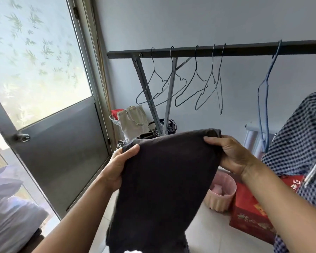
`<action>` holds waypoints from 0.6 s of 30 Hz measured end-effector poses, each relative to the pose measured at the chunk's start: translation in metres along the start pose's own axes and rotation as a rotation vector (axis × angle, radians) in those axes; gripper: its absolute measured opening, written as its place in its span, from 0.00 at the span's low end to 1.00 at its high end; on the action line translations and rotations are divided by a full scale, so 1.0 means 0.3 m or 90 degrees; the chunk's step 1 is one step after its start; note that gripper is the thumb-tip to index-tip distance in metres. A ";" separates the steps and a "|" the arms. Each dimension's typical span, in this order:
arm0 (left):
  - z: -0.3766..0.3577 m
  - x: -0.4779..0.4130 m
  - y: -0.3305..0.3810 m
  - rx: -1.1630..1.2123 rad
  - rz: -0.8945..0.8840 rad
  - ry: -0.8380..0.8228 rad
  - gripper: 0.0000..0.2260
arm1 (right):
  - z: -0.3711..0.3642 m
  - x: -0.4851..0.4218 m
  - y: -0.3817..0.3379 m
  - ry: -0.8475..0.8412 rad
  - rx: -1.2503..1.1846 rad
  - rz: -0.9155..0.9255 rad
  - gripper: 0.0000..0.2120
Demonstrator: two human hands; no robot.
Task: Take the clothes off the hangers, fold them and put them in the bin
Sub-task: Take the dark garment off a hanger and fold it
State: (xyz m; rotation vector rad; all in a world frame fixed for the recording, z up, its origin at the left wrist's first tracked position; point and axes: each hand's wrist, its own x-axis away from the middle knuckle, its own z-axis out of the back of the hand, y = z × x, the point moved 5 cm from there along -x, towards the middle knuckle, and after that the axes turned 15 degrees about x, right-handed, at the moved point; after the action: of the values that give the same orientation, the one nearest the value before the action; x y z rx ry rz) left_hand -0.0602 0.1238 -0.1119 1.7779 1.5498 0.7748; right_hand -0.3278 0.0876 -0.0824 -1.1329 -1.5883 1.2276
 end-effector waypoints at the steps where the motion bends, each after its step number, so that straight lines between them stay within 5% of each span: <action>1: -0.008 0.002 0.002 0.023 -0.006 0.010 0.20 | 0.004 -0.003 0.011 -0.001 -0.026 -0.004 0.15; 3: -0.027 0.001 0.003 0.058 -0.021 0.034 0.08 | -0.007 0.005 0.034 -0.053 -0.054 0.000 0.20; 7: -0.055 -0.006 0.023 0.084 -0.056 0.050 0.10 | -0.051 0.028 0.075 -0.160 0.033 0.017 0.25; 13: -0.063 -0.015 0.051 0.062 -0.105 0.015 0.11 | 0.004 -0.023 0.099 0.045 0.147 0.025 0.21; 18: -0.037 -0.031 0.054 -0.177 -0.160 0.070 0.08 | 0.014 -0.033 0.071 0.104 0.235 0.078 0.16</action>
State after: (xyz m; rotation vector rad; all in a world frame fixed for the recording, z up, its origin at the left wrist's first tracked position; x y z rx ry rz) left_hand -0.0601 0.1140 -0.0925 1.3311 1.6091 0.9243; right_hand -0.3257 0.0795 -0.1049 -1.0700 -1.1272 1.4015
